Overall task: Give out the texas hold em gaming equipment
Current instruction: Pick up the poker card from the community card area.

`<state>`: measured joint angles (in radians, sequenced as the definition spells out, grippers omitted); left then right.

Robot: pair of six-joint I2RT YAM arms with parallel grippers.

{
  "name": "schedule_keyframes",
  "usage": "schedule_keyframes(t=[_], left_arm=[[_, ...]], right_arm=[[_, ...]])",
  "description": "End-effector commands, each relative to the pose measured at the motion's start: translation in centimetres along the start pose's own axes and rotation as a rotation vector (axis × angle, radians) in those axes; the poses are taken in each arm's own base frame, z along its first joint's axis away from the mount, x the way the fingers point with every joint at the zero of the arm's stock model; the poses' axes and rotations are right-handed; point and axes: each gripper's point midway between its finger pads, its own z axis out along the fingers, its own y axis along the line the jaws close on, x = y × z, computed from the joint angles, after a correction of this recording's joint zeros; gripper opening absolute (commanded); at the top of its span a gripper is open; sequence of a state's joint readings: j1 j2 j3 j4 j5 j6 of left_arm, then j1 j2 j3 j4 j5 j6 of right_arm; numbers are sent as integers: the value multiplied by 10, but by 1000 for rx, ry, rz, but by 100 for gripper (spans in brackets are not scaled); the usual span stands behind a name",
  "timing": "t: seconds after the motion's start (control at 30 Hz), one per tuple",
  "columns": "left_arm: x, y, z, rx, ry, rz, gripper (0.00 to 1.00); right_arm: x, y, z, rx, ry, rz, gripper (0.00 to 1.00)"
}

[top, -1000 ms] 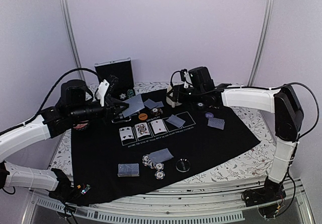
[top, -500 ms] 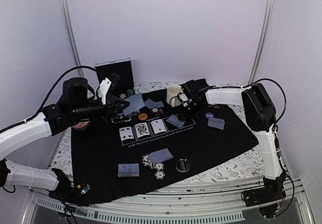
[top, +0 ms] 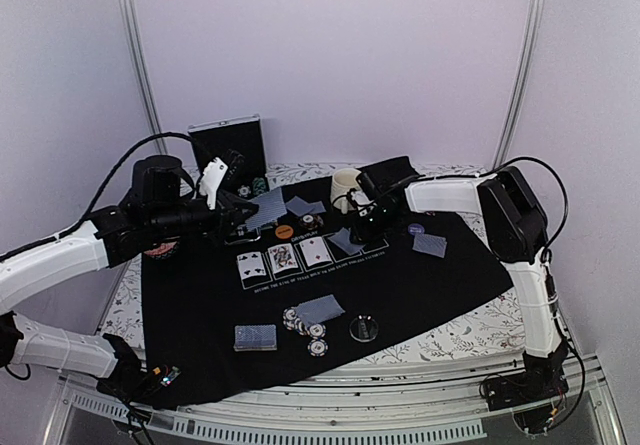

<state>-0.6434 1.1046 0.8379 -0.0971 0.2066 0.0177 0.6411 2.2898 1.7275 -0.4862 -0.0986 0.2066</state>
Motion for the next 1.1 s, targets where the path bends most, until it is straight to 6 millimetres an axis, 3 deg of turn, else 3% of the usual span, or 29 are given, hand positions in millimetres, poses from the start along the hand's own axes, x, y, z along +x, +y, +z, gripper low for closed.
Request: schedule_keyframes(t=[0.0,0.23,0.33,0.53,0.63,0.7,0.9,1.07], left_arm=[[6,2,5,-11,19,15,0],[10,3,7,-16,32,13,0],[10,3,7,-13,33,14,0],[9,1,5,-8,35,23,0],[5,0,3,-4,25,30,0],[2,0,1,-4,18,32,0],[3,0,0,-7,20,33,0],[5,1,1,-9,27,42,0]], right_arm=[[13,23,-11,-35,17,3,28],[12,33,-13,-90,12,43,26],[9,19,-17,-11,-6,48,31],[-22,7,-59,83,-96,-9,38],[-35,19,-84,42,-143,-81,41],[-32,25,-88,5,-137,-101,43],[-4,10,-66,-57,-57,83,41],[7,24,-39,-171,-4,147,34]])
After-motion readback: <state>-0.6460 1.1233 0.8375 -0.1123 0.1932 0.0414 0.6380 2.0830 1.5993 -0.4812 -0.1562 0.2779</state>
